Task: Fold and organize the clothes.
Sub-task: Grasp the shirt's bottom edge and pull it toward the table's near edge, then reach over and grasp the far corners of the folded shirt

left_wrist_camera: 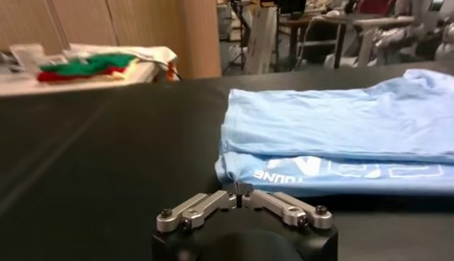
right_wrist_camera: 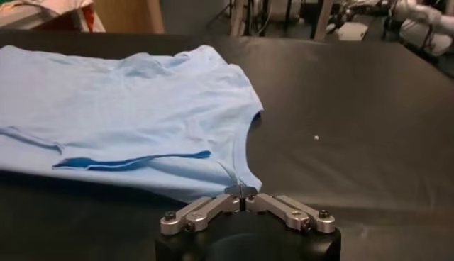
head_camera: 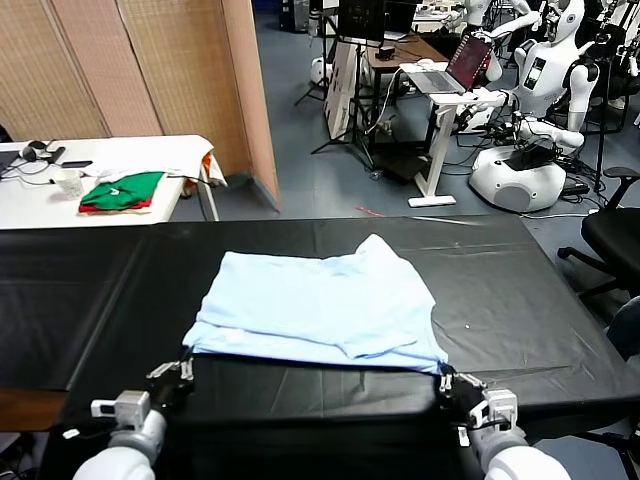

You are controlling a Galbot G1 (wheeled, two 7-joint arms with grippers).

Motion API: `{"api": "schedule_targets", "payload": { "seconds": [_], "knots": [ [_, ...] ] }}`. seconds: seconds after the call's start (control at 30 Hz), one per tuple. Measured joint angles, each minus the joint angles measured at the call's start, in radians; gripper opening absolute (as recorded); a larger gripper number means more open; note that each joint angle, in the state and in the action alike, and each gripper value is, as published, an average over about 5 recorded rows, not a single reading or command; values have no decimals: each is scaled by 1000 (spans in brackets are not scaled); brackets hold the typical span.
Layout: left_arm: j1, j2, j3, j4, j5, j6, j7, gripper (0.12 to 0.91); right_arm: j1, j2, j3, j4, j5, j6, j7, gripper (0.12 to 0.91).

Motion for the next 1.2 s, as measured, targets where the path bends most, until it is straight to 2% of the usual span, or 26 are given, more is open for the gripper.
{"api": "schedule_targets", "payload": {
  "seconds": [0.17, 0.23, 0.3, 0.37, 0.53, 0.63, 0.73, 0.8, 0.93, 1.03, 1.2],
  "knots": [
    [83, -9, -27, -45, 3, 3, -17, 145, -17, -15, 2, 17, 0, 0, -12, 154],
    [109, -15, -31, -61, 3, 7, -33, 148, -23, -22, 2, 27, -1, 0, -17, 216],
    [130, -19, -34, -74, 3, 11, -51, 172, -29, -27, 0, 39, -1, 0, -18, 332],
    [148, -22, -38, -87, 3, 16, -70, 250, -35, -30, 1, 51, 1, 0, -18, 445],
    [189, -25, -49, -122, 1, 44, -127, 528, -45, -30, 21, 94, 35, 0, -24, 763],
    [211, -28, -56, -149, -7, 69, -144, 717, -32, -31, 43, 117, 49, 0, -39, 878],
    [217, -24, -73, -186, -37, 91, -148, 857, 5, -38, 51, 113, 46, 0, -48, 903],
    [208, -18, -89, -214, -69, 107, -148, 894, 54, -43, 45, 88, 43, 0, -44, 906],
    [149, 6, -108, -236, -144, 107, -118, 906, 202, -52, 5, -22, 63, 0, -17, 907],
    [62, 33, -97, -207, -206, 99, -96, 907, 326, -63, -42, -119, 96, 0, 1, 907],
    [-139, 87, -44, -99, -333, 142, -78, 907, 516, -81, -124, -258, 140, 0, 8, 907]
  ]
}}
